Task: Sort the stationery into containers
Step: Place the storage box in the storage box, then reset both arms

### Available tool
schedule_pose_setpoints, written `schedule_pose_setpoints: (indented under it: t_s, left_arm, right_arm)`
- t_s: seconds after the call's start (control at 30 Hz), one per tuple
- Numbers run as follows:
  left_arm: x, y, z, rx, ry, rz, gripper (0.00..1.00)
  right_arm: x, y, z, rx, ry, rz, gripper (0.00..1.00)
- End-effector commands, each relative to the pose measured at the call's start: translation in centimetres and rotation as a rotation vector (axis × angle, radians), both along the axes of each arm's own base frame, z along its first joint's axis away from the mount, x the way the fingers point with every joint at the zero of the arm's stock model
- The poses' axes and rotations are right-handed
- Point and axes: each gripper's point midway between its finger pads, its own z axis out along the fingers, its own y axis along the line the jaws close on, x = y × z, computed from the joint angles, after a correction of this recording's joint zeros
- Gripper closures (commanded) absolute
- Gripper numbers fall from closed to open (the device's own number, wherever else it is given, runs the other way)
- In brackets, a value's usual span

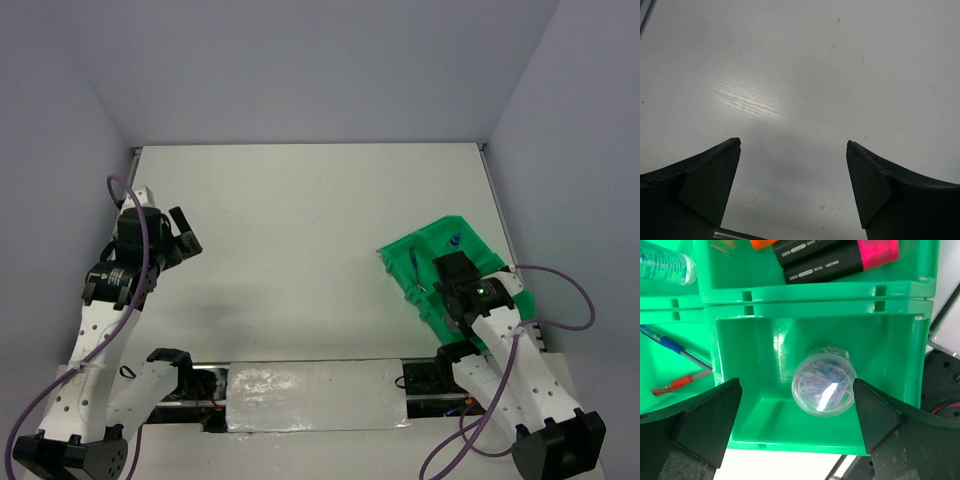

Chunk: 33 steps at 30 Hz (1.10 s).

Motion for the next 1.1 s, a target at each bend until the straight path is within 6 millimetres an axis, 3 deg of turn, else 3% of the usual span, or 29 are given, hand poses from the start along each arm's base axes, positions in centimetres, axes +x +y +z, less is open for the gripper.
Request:
schedule_pose_setpoints:
  t_s: [0.0, 0.13, 0.2, 0.3, 0.33, 0.37, 0.5, 0.53, 0.6, 0.63, 0.73, 0.87, 0.97, 1.07]
  left_arm:
    - [0.6, -0.2, 1.0, 0.007, -0.044, -0.024, 0.01]
    - [0.8, -0.2, 0.7, 0.008, -0.03, -0.024, 0.01]
    - [0.8, 0.0, 0.6, 0.013, -0.024, -0.015, 0.01]
    - [0.9, 0.4, 0.6, 0.024, -0.016, 0.01, 0.01]
    - [1.2, 0.7, 0.5, 0.034, -0.005, 0.02, 0.01]
    - [1.1, 0.8, 0.4, 0.037, 0.008, 0.029, 0.01]
    - [1.5, 1.2, 0.9, 0.047, 0.033, 0.059, 0.01]
    - [1.7, 1.2, 2.0, 0.046, 0.011, 0.06, 0.01]
    - [1.5, 1.6, 3.0, 0.062, 0.004, 0.076, 0.01]
    - [1.6, 1.8, 4.7, 0.069, -0.032, 0.086, 0.01]
    - [0.4, 3.2, 7.1, 0.121, -0.042, 0.141, 0.01]
    - [-1.8, 3.4, 10.1, 0.12, -0.114, 0.13, 0.01]
    - [-4.7, 4.0, 12.1, 0.135, -0.179, 0.132, 0.01]
    - [-7.8, 4.7, 12.8, 0.139, -0.222, 0.156, 0.01]
  right_arm:
    - [1.0, -0.2, 0.8, -0.022, -0.037, 0.02, 0.0]
    - [1.6, 0.1, 2.5, -0.024, -0.06, 0.083, 0.0]
    - [2.6, 0.6, 4.9, -0.022, -0.107, 0.154, 0.0]
    - [4.4, 1.9, 10.0, -0.053, -0.194, 0.367, 0.0]
    - [5.0, 2.1, 13.0, -0.105, -0.237, 0.471, 0.0]
    - [5.0, 2.3, 14.5, -0.12, -0.259, 0.518, 0.0]
    - [3.8, 1.8, 22.0, -0.303, -0.388, 0.726, 0.0]
    - [3.0, 1.5, 24.3, -0.335, -0.431, 0.737, 0.0]
    - [1.8, 0.5, 26.2, -0.392, -0.435, 0.73, 0.0]
    - [0.4, -0.1, 27.7, -0.414, -0.424, 0.736, 0.0]
    - [-2.4, -1.9, 30.6, -0.499, -0.434, 0.717, 0.0]
    - [-6.1, -2.1, 33.4, -0.495, -0.613, 0.748, 0.0]
    - [-8.1, -1.7, 33.9, -0.488, -0.723, 0.789, 0.0]
    - [-8.9, -1.0, 32.8, -0.471, -0.765, 0.839, 0.0]
